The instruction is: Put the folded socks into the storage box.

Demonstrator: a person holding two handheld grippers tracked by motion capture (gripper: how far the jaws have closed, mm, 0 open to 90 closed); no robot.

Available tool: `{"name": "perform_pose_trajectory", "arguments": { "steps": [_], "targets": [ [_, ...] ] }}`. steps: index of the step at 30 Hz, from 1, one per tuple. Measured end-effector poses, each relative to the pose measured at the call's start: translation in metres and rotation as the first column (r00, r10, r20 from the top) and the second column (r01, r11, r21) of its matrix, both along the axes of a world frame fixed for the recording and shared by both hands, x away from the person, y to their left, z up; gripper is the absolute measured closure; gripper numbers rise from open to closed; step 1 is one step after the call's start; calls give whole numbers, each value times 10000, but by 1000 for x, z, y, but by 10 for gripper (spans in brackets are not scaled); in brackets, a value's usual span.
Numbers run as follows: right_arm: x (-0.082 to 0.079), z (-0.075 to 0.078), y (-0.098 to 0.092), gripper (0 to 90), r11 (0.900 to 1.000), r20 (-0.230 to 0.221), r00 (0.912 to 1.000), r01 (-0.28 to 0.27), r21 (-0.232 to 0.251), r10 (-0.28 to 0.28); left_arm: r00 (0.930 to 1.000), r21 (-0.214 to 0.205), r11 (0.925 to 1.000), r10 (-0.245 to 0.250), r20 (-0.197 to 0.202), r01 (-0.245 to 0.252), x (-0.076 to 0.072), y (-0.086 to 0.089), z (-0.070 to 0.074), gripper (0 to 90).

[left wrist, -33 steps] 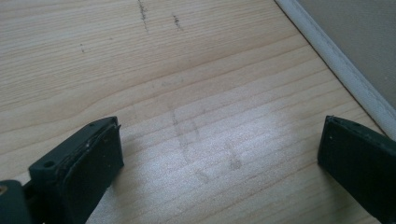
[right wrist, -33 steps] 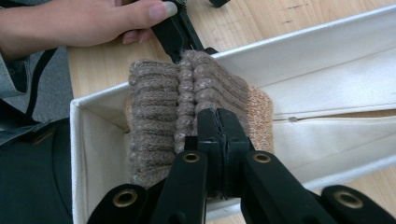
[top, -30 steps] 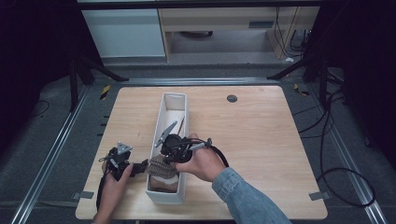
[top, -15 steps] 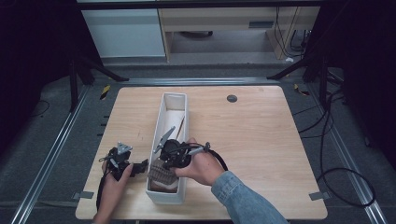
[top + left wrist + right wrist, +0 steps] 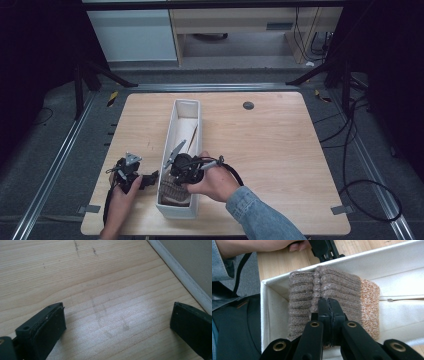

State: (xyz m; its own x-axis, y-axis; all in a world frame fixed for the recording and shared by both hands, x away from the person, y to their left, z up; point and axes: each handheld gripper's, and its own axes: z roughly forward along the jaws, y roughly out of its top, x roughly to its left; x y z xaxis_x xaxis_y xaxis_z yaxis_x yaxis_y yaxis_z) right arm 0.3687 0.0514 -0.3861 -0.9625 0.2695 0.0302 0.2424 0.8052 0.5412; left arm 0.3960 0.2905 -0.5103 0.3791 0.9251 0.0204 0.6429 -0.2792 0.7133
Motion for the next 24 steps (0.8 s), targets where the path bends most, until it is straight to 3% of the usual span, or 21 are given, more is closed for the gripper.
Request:
{"name": "perform_pose_trajectory", "arguments": {
  "steps": [24],
  "targets": [
    [-5, -12, 2, 899, 9997, -199, 9996, -220, -116, 217, 10000, -6, 10000, 3, 10, -3, 0, 0, 0, 0]
  ]
}}
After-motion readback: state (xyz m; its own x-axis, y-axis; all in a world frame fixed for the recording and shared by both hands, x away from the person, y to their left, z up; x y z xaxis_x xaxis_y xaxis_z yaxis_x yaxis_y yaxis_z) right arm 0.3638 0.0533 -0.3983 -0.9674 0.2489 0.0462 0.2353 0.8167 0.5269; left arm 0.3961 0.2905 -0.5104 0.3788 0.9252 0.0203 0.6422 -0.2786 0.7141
